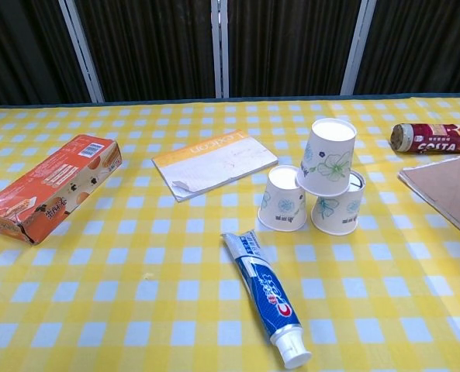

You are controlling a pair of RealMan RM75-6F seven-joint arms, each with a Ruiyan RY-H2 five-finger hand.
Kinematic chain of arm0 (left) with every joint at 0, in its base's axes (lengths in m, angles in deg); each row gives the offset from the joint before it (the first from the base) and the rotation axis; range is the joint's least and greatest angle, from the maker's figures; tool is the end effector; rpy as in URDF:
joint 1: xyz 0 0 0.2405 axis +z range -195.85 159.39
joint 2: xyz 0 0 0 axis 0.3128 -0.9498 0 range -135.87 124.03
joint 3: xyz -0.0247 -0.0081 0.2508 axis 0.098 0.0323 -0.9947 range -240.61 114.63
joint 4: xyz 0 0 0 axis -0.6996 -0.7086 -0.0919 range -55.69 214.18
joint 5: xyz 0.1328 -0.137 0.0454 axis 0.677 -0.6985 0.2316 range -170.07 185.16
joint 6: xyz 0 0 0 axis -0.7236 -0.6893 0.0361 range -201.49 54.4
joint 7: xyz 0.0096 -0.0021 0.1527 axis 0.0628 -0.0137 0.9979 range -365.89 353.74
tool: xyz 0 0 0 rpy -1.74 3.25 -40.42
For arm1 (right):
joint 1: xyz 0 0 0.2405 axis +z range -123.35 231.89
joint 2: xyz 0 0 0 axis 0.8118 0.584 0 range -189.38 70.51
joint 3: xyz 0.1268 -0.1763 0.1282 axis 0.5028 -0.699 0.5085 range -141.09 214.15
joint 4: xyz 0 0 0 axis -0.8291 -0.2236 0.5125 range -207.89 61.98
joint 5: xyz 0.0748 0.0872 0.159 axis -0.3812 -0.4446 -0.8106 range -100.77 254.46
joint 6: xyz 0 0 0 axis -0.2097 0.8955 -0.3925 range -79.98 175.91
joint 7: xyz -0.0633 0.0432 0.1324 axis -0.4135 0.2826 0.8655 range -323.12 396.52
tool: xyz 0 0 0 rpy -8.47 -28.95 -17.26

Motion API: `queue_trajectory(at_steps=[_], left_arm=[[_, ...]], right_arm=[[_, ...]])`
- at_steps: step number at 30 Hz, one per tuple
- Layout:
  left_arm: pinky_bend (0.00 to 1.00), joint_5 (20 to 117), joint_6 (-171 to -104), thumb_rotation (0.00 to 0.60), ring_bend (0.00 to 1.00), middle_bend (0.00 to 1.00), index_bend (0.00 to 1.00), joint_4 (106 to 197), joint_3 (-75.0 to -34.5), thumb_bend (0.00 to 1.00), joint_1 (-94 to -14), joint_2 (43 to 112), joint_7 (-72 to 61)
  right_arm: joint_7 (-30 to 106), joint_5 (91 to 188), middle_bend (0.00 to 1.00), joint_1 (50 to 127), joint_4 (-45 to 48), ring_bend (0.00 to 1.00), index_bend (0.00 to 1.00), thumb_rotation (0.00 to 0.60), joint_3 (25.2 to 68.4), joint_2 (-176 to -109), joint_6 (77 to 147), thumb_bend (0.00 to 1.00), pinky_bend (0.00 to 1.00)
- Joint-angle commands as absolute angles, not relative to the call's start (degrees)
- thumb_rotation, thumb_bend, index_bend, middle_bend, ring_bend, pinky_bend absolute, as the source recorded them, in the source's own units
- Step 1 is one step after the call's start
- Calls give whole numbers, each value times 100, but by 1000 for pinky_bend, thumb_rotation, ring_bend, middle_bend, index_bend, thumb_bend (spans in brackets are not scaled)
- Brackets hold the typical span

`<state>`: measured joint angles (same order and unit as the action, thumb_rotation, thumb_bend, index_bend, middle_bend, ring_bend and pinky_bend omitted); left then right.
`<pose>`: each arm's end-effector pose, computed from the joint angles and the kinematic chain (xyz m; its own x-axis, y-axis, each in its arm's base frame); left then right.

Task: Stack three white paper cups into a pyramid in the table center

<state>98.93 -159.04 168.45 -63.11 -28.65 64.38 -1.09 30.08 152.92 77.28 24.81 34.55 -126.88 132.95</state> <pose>-0.2744 0.2051 0.1289 0.4379 -0.0008 0.8990 0.8819 -0.1939 -0.4297 -0.2431 -0.2559 0.1394 0.3691 -0.0021 0.9294 -0.9202 -0.1410 0.3652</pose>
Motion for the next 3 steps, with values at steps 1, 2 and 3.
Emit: queue_trajectory(at_steps=[1,2,3], left_arm=[[0,9812,-15914,600,0,0,0,16729,-6293,250,-2810,6533,-68],[0,9807,-15932,600,0,0,0,16699,-6284,249,-2800,6553,-60],[0,9809,-15956,600,0,0,0,16665,-6274,249,-2791,6575,-50]], right_arm=[[3903,15797,0,7040,1588,0,22,600,3216,-12908,13828,161,0],[4023,15836,0,6975,1496,0,22,600,3231,-12933,13886,161,0],[4129,15872,0,6918,1409,0,22,600,3250,-12956,13941,161,0]])
